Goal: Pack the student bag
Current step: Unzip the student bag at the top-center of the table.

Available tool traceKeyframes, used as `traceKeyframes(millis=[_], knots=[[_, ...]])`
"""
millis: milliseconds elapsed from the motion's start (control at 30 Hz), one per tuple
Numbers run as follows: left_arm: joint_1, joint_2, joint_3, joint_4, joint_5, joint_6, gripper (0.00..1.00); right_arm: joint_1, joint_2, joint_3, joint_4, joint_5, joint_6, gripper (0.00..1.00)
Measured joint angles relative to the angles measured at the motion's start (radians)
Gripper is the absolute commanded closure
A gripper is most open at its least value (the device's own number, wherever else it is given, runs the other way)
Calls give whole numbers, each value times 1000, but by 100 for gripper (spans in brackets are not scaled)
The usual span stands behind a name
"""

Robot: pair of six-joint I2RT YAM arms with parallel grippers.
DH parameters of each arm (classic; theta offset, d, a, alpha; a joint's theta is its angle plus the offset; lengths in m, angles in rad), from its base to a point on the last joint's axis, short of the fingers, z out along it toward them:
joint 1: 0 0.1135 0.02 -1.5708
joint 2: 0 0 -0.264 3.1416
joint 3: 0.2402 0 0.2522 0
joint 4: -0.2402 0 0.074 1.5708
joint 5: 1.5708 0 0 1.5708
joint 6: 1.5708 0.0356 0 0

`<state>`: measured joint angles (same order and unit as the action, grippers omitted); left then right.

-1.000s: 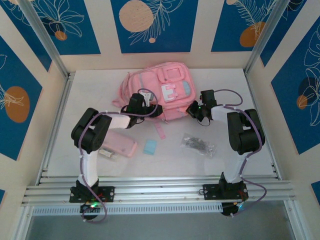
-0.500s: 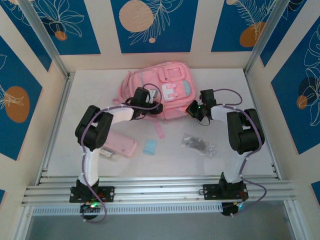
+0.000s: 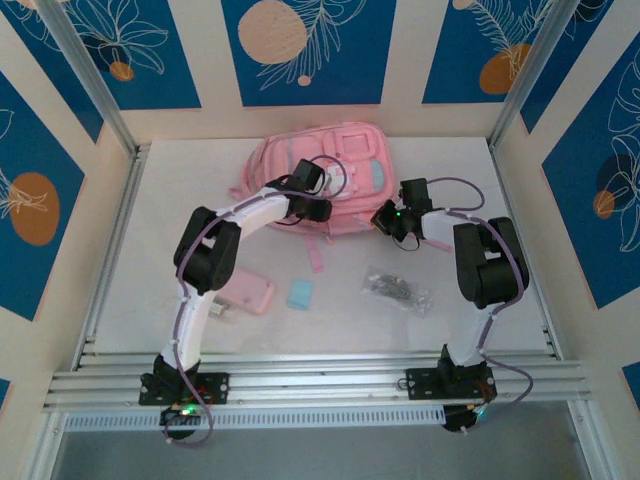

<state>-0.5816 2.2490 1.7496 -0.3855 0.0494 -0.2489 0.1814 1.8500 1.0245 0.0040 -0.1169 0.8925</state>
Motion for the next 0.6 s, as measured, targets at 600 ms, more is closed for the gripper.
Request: traceKeyframes(millis=[600], knots=[[-10, 37, 99, -167, -46, 45, 93, 0, 0, 0, 0, -1, 0, 100]])
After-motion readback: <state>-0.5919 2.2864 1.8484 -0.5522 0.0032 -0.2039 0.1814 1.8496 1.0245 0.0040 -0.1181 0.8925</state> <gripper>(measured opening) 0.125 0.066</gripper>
